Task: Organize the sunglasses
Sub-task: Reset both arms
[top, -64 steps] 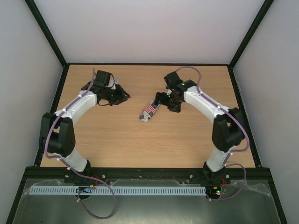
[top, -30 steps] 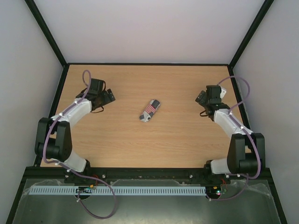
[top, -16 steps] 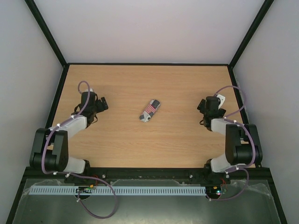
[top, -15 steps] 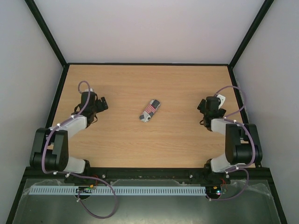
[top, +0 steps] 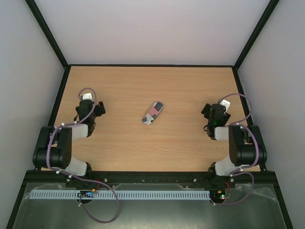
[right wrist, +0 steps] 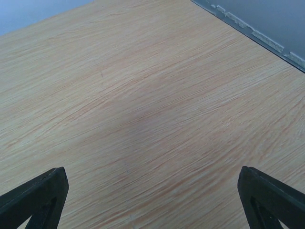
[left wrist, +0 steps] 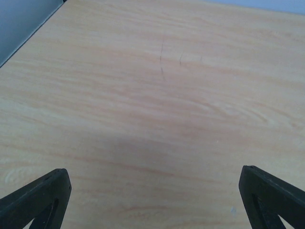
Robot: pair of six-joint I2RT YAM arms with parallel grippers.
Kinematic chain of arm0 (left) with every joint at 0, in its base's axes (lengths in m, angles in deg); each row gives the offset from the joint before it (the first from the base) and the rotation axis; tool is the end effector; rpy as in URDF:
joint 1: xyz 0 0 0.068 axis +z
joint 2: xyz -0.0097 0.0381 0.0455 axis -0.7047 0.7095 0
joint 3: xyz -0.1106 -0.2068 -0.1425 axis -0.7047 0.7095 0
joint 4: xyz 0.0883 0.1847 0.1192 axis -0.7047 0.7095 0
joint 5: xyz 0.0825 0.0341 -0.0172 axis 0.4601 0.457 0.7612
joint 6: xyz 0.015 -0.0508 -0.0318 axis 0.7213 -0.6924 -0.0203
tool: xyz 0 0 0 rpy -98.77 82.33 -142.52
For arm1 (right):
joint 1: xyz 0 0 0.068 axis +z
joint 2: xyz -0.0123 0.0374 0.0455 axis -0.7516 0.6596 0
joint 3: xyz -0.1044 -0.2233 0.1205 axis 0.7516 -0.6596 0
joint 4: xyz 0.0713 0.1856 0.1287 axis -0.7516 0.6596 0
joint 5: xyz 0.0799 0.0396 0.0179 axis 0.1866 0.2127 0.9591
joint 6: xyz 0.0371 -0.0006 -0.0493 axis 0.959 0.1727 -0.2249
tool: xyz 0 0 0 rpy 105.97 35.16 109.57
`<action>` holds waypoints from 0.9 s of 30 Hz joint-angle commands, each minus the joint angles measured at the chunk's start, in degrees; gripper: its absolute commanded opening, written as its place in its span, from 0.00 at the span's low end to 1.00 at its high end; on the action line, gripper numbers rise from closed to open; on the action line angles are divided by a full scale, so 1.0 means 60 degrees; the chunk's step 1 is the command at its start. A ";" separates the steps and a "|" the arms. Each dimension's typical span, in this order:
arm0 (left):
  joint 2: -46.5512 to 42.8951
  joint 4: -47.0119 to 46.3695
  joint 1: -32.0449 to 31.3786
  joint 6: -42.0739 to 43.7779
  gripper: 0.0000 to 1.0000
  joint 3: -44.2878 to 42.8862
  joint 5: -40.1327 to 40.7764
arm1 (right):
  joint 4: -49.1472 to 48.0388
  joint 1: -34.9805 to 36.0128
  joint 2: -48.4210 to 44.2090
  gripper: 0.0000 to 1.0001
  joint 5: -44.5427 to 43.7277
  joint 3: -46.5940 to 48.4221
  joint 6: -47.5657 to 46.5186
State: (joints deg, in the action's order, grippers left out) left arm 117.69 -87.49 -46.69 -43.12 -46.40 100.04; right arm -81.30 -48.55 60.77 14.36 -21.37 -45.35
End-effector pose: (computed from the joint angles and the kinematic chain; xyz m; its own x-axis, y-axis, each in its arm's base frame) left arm 0.2820 0.0003 0.1847 -0.3760 -0.1625 -0.9123 -0.2255 0.9709 -0.0800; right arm 0.2742 -0.0174 0.1770 -0.1637 0.2927 -0.9421 0.4456 0.8740 0.1941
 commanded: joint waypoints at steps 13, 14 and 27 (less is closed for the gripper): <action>0.0180 -0.6175 0.0072 0.1197 0.99 0.2459 -0.0469 | -0.4441 0.0067 -0.1037 0.99 0.0405 -0.2595 -0.0447; 0.0360 -0.7225 0.0017 0.1296 0.99 0.2919 -0.0490 | -0.5283 0.0084 -0.0998 0.99 0.0637 -0.2978 -0.0592; 0.0416 -0.6983 0.0095 0.1148 1.00 0.2794 -0.0391 | -0.5419 0.0389 0.0081 0.99 0.0975 -0.2365 -0.1287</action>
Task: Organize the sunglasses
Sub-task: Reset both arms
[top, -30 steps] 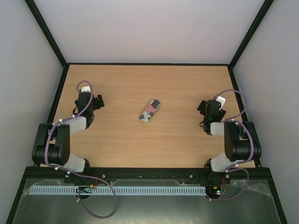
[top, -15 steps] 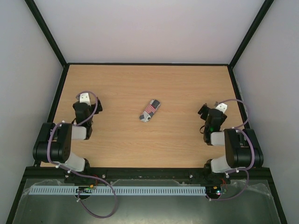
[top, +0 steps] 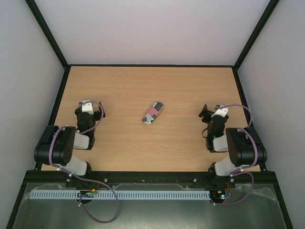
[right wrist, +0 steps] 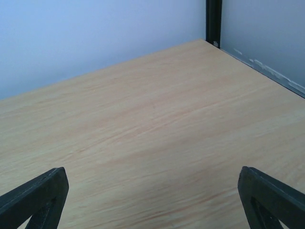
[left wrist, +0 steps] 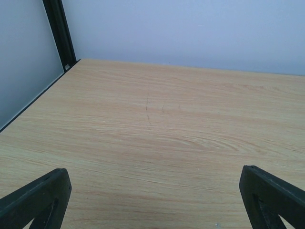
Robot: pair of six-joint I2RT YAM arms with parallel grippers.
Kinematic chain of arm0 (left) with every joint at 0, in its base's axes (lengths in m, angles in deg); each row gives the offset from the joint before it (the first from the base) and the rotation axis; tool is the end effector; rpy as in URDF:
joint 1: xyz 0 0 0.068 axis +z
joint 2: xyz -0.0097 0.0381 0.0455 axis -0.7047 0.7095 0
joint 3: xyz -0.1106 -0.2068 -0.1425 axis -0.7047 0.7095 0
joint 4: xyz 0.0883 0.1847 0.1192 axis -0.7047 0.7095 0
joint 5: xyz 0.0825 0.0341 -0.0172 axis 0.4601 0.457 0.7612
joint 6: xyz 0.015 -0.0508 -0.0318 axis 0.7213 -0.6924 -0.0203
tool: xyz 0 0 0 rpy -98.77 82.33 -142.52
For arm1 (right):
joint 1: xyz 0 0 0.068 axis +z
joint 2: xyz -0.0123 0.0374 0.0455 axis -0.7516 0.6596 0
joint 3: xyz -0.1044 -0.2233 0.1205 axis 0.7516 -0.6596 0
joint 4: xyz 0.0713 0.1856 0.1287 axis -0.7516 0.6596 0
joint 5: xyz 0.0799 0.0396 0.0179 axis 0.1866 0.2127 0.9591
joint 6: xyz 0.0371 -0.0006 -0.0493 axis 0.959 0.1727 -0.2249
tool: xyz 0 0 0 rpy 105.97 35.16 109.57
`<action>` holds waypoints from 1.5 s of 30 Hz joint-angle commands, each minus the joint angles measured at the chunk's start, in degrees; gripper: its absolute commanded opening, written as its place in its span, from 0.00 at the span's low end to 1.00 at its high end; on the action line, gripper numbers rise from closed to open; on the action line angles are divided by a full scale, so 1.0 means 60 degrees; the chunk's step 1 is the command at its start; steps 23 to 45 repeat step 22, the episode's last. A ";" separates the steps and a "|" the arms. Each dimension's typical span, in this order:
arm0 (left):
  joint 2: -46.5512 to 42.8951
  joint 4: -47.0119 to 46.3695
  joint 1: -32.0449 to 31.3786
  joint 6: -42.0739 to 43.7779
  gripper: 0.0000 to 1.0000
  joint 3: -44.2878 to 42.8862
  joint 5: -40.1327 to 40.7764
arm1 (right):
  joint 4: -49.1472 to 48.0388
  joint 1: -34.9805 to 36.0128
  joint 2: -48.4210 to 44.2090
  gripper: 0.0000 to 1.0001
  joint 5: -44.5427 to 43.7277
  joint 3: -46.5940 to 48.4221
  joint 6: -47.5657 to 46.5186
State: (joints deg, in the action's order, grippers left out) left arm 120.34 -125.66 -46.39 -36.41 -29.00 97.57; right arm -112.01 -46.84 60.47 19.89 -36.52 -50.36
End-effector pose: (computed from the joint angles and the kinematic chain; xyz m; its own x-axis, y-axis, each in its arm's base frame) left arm 0.2443 0.0008 0.1706 -0.0978 -0.0589 -0.9935 -0.1408 0.9890 -0.0448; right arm 0.2320 -0.0064 0.1751 0.0389 0.2251 -0.9736 0.2668 0.9366 0.2272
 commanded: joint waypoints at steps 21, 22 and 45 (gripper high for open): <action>0.0002 -0.0667 0.0044 0.0028 0.99 -0.0101 0.0006 | 0.0637 0.0081 0.0090 0.99 0.1572 0.0616 -0.0984; -0.0001 -0.0667 0.0044 0.0025 0.99 -0.0099 0.0014 | 0.0565 0.0073 0.0053 0.99 0.1568 0.0550 -0.0973; -0.0001 -0.0667 0.0044 0.0025 0.99 -0.0099 0.0014 | 0.0565 0.0073 0.0053 0.99 0.1568 0.0550 -0.0973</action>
